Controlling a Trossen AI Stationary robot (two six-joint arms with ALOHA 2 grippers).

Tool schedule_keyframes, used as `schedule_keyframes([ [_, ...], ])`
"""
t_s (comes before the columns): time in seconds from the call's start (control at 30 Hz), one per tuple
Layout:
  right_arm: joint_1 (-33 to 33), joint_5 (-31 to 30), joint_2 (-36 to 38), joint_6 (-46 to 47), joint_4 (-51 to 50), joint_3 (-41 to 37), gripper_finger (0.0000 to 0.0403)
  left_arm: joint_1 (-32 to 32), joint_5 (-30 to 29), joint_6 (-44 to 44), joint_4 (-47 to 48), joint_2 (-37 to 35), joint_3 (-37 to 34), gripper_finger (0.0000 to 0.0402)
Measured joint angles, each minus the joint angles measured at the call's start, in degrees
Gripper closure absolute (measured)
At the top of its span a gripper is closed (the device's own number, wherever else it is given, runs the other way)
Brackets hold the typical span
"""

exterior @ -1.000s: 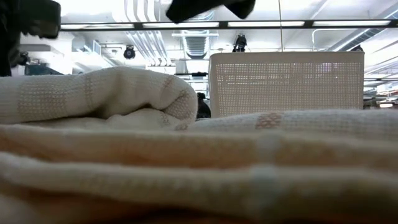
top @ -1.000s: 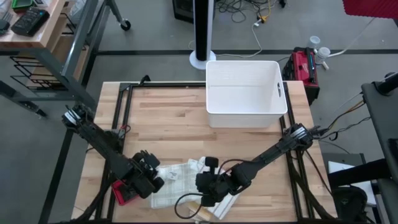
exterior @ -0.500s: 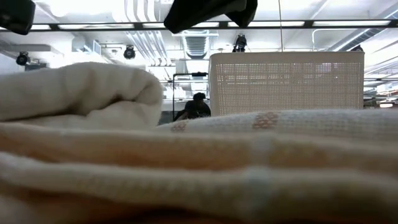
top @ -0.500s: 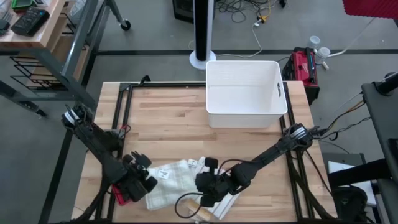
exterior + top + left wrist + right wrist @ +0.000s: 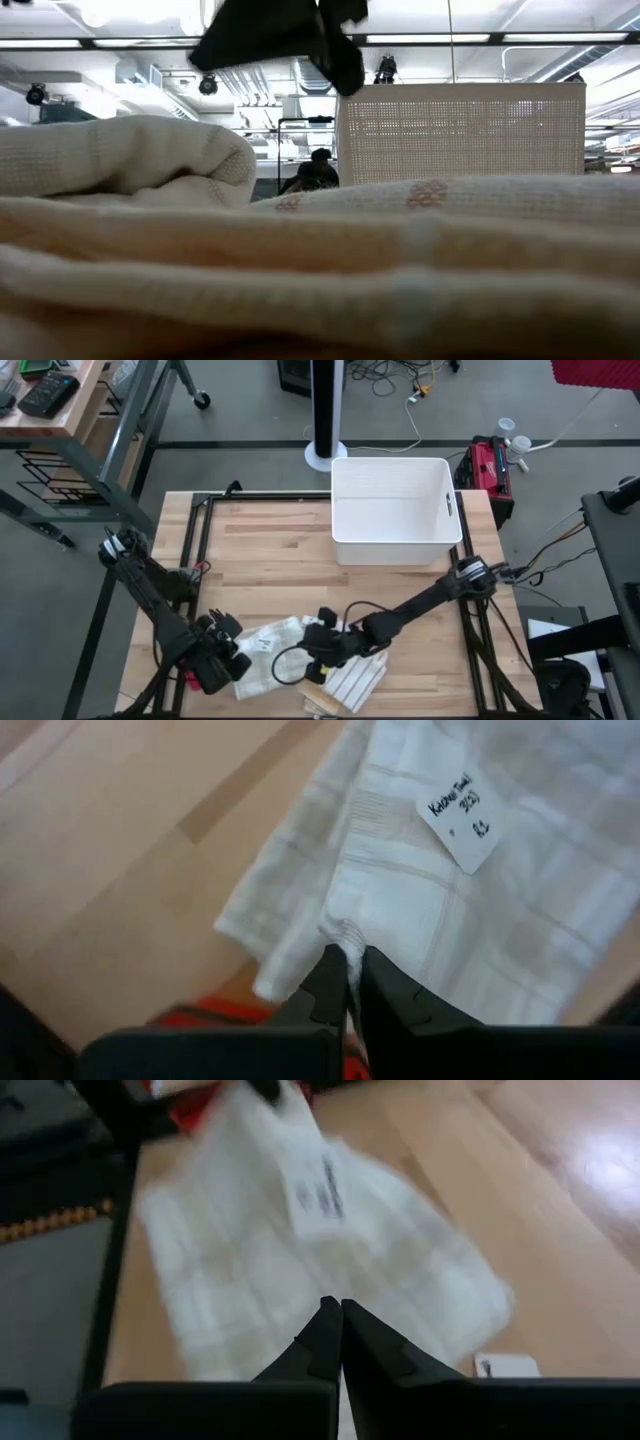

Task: Fold towel
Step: Fold the light brown kitchen towel

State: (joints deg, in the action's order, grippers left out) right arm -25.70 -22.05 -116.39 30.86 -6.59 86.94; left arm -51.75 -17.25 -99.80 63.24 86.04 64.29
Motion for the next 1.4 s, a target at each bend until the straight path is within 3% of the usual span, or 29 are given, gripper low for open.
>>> schedule_keyframes([
  [0.17,0.4,2.9,-3.4,0.2,1.4,0.0,0.0401,-2.1,5.8,-5.1,5.3,0.4,2.5,0.0395],
  [0.33,0.6,4.5,-5.7,0.3,1.8,1.8,0.0401,-3.6,8.8,-9.3,6.2,1.9,0.6,0.0395],
  [0.83,1.0,4.7,-6.6,0.8,0.2,3.5,0.0401,-3.6,7.8,-8.5,4.0,6.5,-3.5,0.0393],
  [1.13,1.0,6.1,-6.6,0.8,-1.9,3.3,0.0401,-3.5,6.0,-8.4,-0.3,6.7,-3.6,0.0365],
  [1.4,1.0,6.0,-6.5,0.4,3.2,3.3,0.0401,-3.1,8.0,-9.4,-0.5,6.7,-4.5,0.0354],
])
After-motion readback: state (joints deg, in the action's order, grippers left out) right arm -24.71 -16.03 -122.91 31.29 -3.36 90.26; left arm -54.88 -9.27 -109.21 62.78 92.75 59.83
